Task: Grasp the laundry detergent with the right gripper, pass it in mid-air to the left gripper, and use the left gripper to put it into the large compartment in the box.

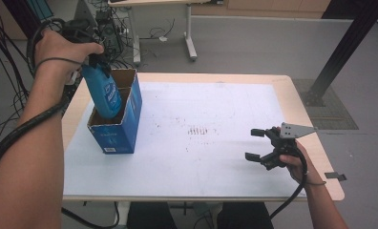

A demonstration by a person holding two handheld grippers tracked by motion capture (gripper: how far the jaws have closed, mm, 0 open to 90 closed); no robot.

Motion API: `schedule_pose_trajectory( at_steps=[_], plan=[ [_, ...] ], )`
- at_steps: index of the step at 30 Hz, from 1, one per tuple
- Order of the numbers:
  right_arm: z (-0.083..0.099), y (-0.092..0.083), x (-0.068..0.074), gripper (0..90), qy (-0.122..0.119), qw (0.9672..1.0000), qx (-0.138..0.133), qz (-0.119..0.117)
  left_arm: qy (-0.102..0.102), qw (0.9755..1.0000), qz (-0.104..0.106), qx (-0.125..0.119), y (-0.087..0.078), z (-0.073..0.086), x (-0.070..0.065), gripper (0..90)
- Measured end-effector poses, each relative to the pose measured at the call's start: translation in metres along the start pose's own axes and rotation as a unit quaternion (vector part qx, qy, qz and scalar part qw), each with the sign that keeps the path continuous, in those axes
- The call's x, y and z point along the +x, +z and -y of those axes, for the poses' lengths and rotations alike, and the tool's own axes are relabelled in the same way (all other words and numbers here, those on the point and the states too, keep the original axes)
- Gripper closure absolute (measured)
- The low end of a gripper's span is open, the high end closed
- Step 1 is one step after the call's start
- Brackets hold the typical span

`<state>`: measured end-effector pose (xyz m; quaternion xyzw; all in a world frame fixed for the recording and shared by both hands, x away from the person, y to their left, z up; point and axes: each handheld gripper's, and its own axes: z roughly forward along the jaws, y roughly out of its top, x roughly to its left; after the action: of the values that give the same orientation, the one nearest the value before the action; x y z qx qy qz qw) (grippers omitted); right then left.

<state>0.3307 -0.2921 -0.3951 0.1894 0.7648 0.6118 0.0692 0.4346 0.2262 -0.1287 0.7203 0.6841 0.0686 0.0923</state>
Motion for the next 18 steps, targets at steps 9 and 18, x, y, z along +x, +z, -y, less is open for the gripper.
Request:
schedule_pose_trajectory(
  at_steps=[9, 18],
  plan=[
    [0.002, -0.003, 0.000, 3.0, 0.003, 1.0000, -0.001, 0.002, -0.001, 0.9999, 0.003, 0.016, 0.021, 0.001, 0.002, 37.3],
    [0.003, -0.003, 0.000, 3.0, 0.003, 1.0000, -0.003, 0.003, -0.005, 0.9994, 0.006, 0.034, 0.041, -0.001, 0.003, 37.3]
  ],
)
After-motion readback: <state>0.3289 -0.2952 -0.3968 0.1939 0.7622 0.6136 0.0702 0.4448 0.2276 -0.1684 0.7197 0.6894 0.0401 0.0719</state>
